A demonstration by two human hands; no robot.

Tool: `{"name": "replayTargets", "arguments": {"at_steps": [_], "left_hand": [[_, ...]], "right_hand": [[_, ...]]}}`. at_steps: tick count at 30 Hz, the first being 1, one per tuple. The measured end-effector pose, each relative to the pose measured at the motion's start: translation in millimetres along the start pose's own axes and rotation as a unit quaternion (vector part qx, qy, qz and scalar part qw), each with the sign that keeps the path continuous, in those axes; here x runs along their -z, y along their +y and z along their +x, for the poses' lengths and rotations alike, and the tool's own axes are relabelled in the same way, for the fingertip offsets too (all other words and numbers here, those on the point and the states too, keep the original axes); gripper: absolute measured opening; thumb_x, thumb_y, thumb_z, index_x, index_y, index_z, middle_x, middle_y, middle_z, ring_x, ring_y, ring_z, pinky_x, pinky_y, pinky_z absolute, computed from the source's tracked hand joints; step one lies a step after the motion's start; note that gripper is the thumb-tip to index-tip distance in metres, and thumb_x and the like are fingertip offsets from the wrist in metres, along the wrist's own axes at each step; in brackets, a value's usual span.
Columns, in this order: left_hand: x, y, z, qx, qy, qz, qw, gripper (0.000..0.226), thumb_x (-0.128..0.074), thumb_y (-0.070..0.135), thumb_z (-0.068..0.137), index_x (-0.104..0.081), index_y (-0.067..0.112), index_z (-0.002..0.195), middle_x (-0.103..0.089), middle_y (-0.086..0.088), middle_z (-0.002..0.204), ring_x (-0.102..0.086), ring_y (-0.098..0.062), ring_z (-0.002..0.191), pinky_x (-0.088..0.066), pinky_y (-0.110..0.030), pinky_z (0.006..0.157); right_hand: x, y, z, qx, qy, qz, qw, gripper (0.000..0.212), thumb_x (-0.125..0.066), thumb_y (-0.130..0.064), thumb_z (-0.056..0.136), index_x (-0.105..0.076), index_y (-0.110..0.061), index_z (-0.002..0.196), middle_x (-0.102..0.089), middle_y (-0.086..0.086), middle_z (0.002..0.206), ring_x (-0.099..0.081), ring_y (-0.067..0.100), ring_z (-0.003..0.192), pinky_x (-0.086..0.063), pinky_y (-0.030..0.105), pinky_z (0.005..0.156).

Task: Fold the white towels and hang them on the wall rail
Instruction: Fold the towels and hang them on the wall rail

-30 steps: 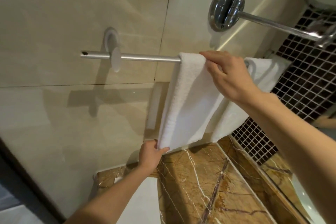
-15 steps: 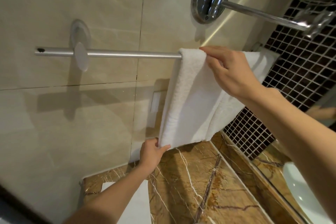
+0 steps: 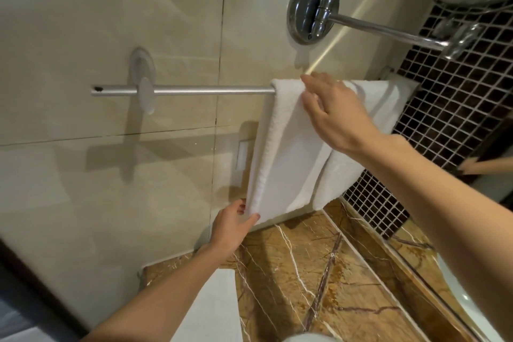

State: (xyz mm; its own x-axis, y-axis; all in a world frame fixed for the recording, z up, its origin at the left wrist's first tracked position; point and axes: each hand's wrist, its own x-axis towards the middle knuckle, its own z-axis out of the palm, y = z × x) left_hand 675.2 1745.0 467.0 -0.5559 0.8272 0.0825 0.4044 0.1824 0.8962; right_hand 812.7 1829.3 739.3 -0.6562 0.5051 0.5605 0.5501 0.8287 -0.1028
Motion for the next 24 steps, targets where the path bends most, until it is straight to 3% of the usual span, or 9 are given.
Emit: {"name": "replayTargets", "arguments": {"at_steps": [4, 7, 9, 13, 18, 24], "left_hand": [[18, 9, -6, -0.01, 0.022, -0.006, 1.0, 0.047, -0.075, 0.037, 0.077, -0.061, 0.016, 0.117, -0.066, 0.004, 0.108, -0.061, -0.011, 0.1, -0.048, -0.025, 0.087], [33, 14, -15, -0.01, 0.039, -0.003, 0.999, 0.048, -0.077, 0.035, 0.075, -0.061, 0.017, 0.116, -0.066, 0.003, 0.106, -0.061, -0.012, 0.098, -0.049, -0.029, 0.089], [44, 17, -27, -0.013, 0.045, 0.003, 0.999, 0.049, -0.078, 0.035, 0.074, -0.061, 0.018, 0.117, -0.066, 0.003, 0.104, -0.06, -0.012, 0.096, -0.05, -0.03, 0.088], [68, 15, -60, -0.009, 0.038, 0.0, 0.999, 0.05, -0.077, 0.036, 0.076, -0.059, 0.02, 0.119, -0.062, 0.004, 0.102, -0.057, -0.011, 0.093, -0.05, -0.029, 0.085], [97, 6, -110, 0.02, 0.033, 0.013, 0.999, 0.051, -0.075, 0.034, 0.078, -0.057, 0.015, 0.122, -0.061, -0.001, 0.106, -0.056, -0.015, 0.095, -0.049, -0.032, 0.087], [118, -18, -178, 0.062, -0.011, 0.019, 0.998, 0.055, -0.072, 0.032, 0.082, -0.052, 0.013, 0.129, -0.057, -0.003, 0.115, -0.053, -0.017, 0.105, -0.036, -0.021, 0.08]], "right_hand": [[0, -11, -22, -0.028, -0.013, -0.005, 0.999, 0.049, -0.037, -0.029, 0.101, -0.031, -0.011, 0.146, -0.03, 0.017, 0.151, -0.029, 0.03, 0.138, -0.03, 0.036, 0.107], [-3, -18, -41, -0.047, -0.022, -0.004, 0.999, 0.057, -0.04, -0.028, 0.099, -0.02, -0.015, 0.151, -0.013, 0.016, 0.158, -0.013, 0.028, 0.146, -0.021, 0.037, 0.114], [-8, -25, -56, -0.062, -0.036, 0.001, 0.997, 0.059, -0.044, -0.028, 0.098, -0.019, -0.017, 0.151, -0.009, 0.015, 0.159, -0.013, 0.028, 0.146, -0.024, 0.04, 0.114], [-23, -41, -93, -0.088, -0.088, 0.013, 0.992, 0.058, -0.045, -0.032, 0.097, -0.023, -0.02, 0.15, -0.016, 0.013, 0.158, -0.02, 0.028, 0.144, -0.028, 0.043, 0.112], [-31, -68, -146, -0.115, -0.122, 0.016, 0.986, 0.051, -0.045, -0.029, 0.097, -0.035, -0.014, 0.144, -0.04, 0.012, 0.146, -0.039, 0.027, 0.133, -0.038, 0.039, 0.103], [-43, -109, -229, -0.185, -0.194, 0.022, 0.963, 0.049, -0.049, -0.027, 0.094, -0.042, -0.011, 0.14, -0.05, 0.013, 0.136, -0.05, 0.026, 0.121, -0.044, 0.039, 0.099]]}}
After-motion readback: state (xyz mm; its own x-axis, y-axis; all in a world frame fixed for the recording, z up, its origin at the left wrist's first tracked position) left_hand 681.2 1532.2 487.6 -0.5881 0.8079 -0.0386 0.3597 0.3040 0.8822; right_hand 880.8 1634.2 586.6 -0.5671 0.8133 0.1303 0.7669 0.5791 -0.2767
